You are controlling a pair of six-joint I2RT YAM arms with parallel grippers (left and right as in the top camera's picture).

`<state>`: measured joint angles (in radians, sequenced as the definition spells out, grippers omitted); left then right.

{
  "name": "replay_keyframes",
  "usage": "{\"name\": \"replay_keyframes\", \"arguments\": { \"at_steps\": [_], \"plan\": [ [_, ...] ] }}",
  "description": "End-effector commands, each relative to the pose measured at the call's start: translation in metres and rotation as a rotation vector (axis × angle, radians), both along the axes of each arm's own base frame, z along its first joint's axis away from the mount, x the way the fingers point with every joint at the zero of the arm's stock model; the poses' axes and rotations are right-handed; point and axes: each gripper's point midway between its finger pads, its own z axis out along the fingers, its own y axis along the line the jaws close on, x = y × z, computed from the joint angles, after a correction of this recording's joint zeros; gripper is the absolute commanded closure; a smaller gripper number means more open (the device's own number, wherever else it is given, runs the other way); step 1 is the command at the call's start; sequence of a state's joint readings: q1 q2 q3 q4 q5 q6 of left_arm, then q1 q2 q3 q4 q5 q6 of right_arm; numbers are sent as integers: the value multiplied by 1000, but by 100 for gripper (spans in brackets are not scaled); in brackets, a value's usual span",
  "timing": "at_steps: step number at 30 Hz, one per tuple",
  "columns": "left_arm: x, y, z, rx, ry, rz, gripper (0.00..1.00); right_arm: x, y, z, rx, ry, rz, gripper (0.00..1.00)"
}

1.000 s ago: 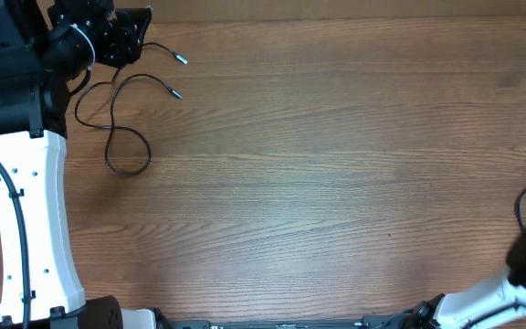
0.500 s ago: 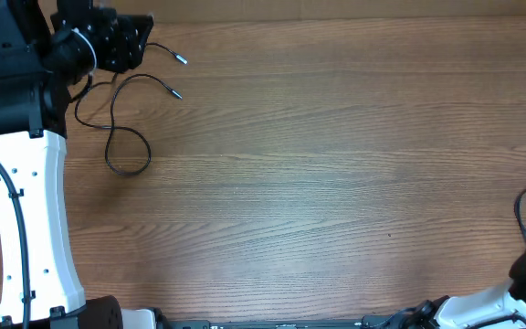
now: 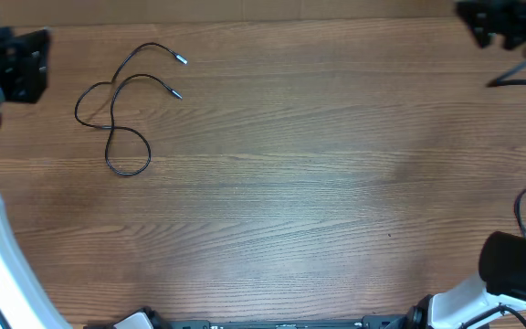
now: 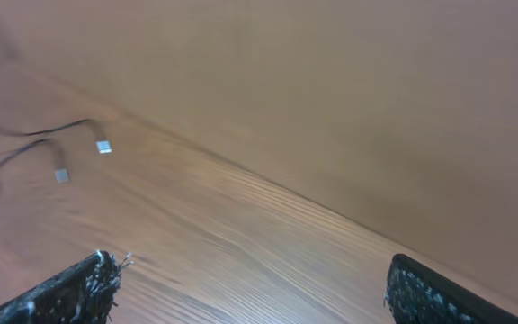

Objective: Untangle cables

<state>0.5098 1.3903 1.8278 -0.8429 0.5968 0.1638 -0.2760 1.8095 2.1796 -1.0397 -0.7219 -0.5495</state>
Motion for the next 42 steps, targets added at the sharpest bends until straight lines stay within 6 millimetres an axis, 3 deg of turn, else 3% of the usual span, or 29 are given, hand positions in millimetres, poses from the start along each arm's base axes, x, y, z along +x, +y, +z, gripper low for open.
{"name": "replay_keyframes", "arguments": {
  "at_steps": [1,6,10,14,17,23,26,29,33,34,35,36,42],
  "plan": [
    [-9,3,6,13,-13,-23,49,-3,54,5,-5,-20,127,6],
    [-35,-18,-29,189,63,-260,62,-18,127,1,-1,0,286,2],
    [-39,4,-65,194,165,-225,60,-32,172,1,0,4,388,1],
    [-33,30,-113,138,306,-161,53,-43,199,1,3,8,448,0],
    [-27,39,-158,72,408,-162,48,-47,206,-1,10,22,462,0],
    [-14,51,-210,-13,515,-177,44,-53,207,-8,13,68,465,0],
    [-7,69,-231,27,569,-134,43,-55,207,-9,14,79,466,0],
    [0,94,-245,124,615,-59,37,-59,209,-8,32,87,489,0],
    [20,103,-255,191,603,-46,27,-64,214,-6,52,89,517,0],
    [27,104,-257,202,591,-46,21,-66,215,-6,58,91,526,0],
    [36,105,-259,199,575,-35,6,-68,216,-6,66,98,536,0],
    [46,107,-261,184,559,-16,0,-70,217,-6,72,104,543,0],
    [92,96,-287,132,505,-17,0,-78,219,-13,82,158,552,0]
  ]
}}
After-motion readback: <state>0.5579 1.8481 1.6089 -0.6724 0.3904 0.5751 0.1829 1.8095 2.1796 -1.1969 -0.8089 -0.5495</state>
